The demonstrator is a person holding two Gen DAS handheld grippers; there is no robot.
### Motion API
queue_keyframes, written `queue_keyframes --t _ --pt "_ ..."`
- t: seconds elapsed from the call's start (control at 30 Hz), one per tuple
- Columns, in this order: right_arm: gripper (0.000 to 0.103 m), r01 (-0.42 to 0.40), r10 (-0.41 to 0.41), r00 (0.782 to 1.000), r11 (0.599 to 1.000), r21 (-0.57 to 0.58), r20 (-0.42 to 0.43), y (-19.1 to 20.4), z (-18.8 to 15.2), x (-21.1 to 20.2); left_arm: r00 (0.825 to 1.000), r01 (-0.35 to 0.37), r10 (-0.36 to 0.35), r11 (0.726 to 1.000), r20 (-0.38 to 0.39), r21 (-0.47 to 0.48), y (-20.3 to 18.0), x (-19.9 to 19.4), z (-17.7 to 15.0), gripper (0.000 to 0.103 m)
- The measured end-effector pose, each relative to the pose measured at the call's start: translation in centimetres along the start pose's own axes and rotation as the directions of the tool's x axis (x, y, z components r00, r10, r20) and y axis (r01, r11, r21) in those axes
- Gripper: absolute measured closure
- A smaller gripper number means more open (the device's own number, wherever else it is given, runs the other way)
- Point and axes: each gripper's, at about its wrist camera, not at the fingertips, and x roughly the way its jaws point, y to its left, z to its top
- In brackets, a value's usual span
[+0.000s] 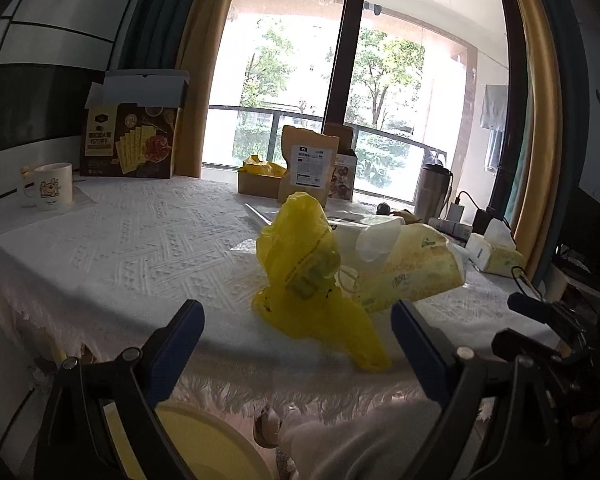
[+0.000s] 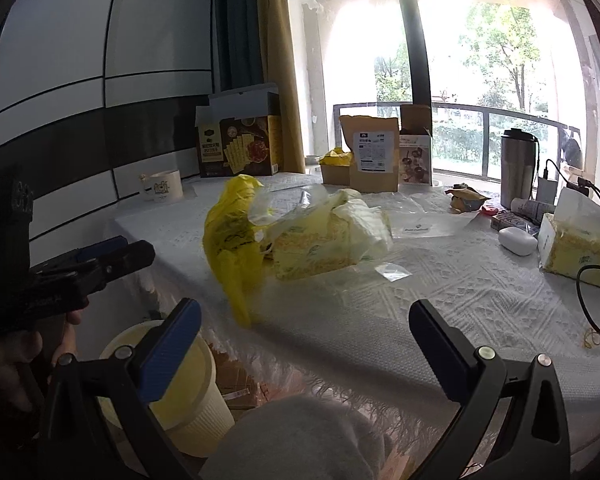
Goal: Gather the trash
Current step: 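Reach the left tool to the yellow plastic bag and grasp it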
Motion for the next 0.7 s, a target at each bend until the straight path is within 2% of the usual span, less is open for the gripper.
queue_keyframes --t 0.2,0.33,0.4,0.47,0.5,0.57,0.67,0.7 --pt "0.000 0.037 -0.037 0.999 0.999 0.009 0.003 -2.2 0.3 1.2 1.000 -0.006 0.007 0.999 -0.027 0.045 -0.4 4.2 1.0 0.008" --pt "0.000 0.078 -0.078 0.997 0.997 -0.024 0.015 -2.7 0.8 1.7 0.999 -0.003 0.006 0.998 -0.052 0.060 0.1 6.3 1.2 0.008" --pt "0.000 0.084 -0.083 0.996 0.996 -0.037 0.026 -2.9 1.2 1.9 0.998 0.011 -0.007 0.998 -0.056 0.064 0.4 6.9 1.1 0.012" --pt "0.000 0.080 -0.078 0.996 0.996 -0.045 0.036 -2.9 1.7 2.3 0.997 0.016 -0.010 0.998 -0.073 0.069 0.8 7.5 1.1 0.028" --pt "0.000 0.081 -0.079 0.996 0.995 -0.053 0.041 -2.8 2.0 2.5 0.997 0.022 -0.016 0.997 -0.080 0.067 0.9 7.7 1.0 0.032" --pt "0.000 0.081 -0.077 0.996 0.994 -0.071 0.051 -2.4 2.6 3.0 0.995 0.039 -0.033 0.997 -0.091 0.063 1.2 8.0 0.9 0.056" --pt "0.000 0.084 -0.077 0.994 0.991 -0.103 0.072 -1.5 3.5 3.6 0.995 0.057 -0.051 0.996 -0.091 0.064 1.3 7.9 0.7 0.070" --pt "0.000 0.085 -0.077 0.994 0.991 -0.107 0.078 -1.2 3.8 3.8 0.995 0.058 -0.052 0.996 -0.088 0.064 1.4 7.9 0.6 0.072"
